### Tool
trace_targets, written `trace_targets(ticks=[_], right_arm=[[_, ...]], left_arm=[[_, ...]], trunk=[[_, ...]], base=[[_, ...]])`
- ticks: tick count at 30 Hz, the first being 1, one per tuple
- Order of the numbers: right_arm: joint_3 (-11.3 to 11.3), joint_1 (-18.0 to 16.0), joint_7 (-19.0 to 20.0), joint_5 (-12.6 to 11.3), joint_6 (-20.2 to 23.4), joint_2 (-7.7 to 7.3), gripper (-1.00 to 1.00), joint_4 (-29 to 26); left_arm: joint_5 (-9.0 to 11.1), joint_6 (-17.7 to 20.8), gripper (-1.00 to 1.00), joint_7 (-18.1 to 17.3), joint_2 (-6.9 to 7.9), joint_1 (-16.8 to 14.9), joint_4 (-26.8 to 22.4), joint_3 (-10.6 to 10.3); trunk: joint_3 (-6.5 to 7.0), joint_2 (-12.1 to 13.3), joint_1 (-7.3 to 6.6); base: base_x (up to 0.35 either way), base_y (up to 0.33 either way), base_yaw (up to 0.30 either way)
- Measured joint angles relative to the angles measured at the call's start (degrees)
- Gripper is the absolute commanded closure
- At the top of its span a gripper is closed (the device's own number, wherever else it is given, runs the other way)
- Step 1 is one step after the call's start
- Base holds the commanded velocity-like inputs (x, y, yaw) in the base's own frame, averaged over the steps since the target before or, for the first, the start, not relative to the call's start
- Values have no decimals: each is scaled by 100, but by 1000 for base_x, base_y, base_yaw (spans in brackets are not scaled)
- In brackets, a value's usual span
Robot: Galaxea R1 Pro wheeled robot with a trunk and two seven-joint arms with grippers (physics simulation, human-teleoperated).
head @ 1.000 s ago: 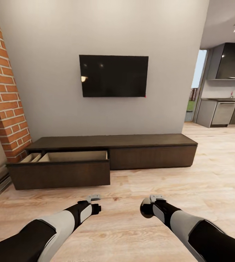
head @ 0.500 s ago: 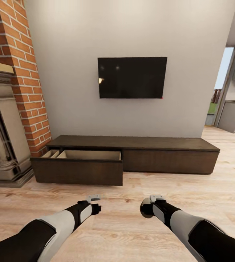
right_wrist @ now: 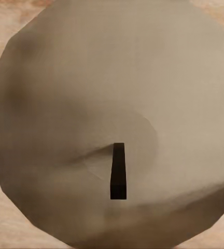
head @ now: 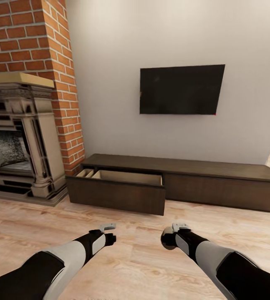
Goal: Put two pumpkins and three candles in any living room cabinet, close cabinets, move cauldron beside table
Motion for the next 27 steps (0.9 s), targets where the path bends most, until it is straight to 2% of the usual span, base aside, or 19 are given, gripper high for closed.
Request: trace_targets(ticks=[8,10,12,14,27], right_arm=[[19,0,0,0,0,0,100,0],[130,0,-1,2,0,0,100,0],[308,-1,-3,1,1,0,100,1],[357,-1,-4,-3,2,0,100,2],[397,-1,-4,-8,2,1,100,0]], left_arm=[[2,0,-100,0,0,0,0,0],[2,1,-100,0,0,1,-1,1],[0,2,-100,-1,0,2,-4,0],[1,2,-100,-1,-2,2,-4,0],[2,2,-100,-1,-3,2,-9,0]], trunk=[[22,0,0],[28,0,0],[33,0,0],[39,0,0],[73,0,0]], base=[[0,287,271],[0,157,271],[0,41,271],[0,19,271],[0,2,271]])
